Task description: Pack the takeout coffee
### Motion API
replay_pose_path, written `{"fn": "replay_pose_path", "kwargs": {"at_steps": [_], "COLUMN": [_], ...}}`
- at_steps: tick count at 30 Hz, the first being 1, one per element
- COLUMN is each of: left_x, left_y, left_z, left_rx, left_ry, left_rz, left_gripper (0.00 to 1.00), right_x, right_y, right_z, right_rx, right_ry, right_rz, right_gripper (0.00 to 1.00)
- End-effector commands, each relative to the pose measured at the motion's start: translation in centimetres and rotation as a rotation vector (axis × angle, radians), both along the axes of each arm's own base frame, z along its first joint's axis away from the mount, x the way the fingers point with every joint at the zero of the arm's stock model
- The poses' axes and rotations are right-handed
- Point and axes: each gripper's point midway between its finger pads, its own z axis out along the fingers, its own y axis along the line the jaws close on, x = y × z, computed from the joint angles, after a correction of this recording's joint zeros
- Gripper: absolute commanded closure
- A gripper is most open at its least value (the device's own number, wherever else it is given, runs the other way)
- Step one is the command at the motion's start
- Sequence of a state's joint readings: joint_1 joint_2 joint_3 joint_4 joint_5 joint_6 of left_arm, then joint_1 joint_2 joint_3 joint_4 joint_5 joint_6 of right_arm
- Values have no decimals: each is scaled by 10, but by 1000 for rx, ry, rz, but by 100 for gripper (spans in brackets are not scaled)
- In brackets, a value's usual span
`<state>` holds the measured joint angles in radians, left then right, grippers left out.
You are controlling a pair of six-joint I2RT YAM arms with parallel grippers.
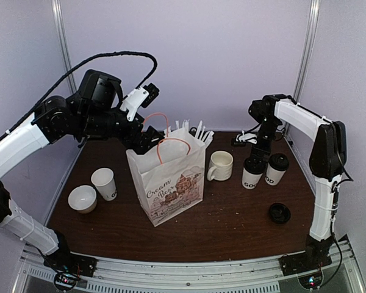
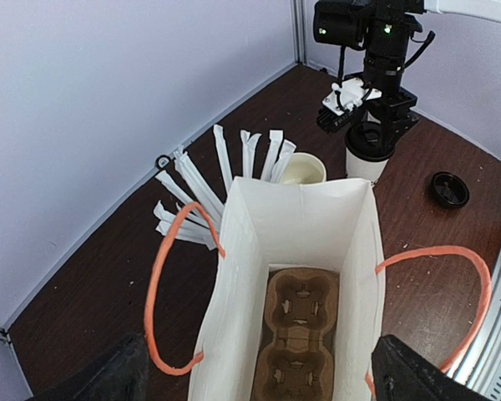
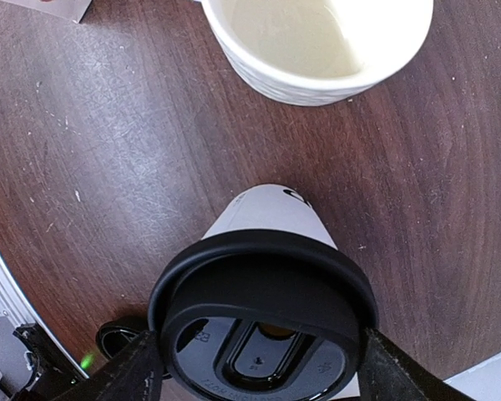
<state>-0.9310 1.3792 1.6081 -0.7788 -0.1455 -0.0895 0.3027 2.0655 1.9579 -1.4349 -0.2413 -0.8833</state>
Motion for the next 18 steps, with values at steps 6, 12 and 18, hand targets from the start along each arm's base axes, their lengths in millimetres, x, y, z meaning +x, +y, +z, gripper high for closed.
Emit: {"fn": "replay_pose_path", "kwargs": {"at_steps": [6, 12, 18], "left_x": [4, 5, 4], "left_y": [0, 1, -1], "left_z": [10, 10, 9], "left_rx": [-31, -25, -27], "left_ry": [-28, -34, -27], "left_rz": [10, 14, 7], "left_gripper": [3, 3, 3], "right_x": [-10, -25, -27], "right_y": [-5, -6, -10], "right_z": [4, -1, -16], "right_rx": [-36, -105, -139], "right_ry": [-9, -54, -21], "right_rz": [10, 63, 59], "right_gripper": [28, 17, 17]}}
